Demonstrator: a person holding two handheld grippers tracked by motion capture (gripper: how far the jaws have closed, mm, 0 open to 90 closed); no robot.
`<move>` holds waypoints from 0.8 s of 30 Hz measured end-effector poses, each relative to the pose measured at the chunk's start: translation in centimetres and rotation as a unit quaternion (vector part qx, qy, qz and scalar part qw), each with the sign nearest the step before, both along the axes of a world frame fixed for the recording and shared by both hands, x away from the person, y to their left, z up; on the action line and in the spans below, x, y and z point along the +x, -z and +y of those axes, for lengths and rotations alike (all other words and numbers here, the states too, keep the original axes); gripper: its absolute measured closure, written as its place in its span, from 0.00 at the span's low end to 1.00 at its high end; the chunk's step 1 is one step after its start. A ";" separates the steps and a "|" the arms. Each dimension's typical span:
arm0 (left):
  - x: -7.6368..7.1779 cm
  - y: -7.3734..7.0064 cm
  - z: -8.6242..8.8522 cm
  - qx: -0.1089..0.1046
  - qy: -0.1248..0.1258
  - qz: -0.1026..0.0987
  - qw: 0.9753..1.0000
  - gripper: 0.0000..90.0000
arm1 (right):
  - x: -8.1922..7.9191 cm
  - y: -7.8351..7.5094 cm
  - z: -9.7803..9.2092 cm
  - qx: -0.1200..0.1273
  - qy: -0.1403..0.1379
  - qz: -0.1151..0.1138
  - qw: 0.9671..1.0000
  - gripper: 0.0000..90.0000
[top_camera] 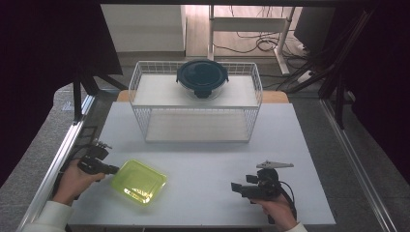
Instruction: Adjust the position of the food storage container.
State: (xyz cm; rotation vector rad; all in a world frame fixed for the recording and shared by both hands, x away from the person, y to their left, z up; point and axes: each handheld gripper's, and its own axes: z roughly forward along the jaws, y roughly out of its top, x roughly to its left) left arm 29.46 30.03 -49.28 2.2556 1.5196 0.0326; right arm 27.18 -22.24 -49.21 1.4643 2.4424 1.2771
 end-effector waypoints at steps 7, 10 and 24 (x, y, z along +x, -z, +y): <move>-0.5 -0.1 -2.1 0.007 0.020 -0.011 1.000 1.00 | 0.0 0.0 -0.1 -0.001 -0.001 0.001 1.000 0.24; -1.0 -0.7 -1.6 0.022 0.001 -0.042 0.999 1.00 | 0.0 0.0 -0.1 -0.001 0.000 0.001 1.000 0.24; -6.6 -3.3 -4.4 -0.060 0.095 -0.065 0.992 1.00 | 0.0 0.1 0.0 -0.004 0.002 0.003 1.000 0.24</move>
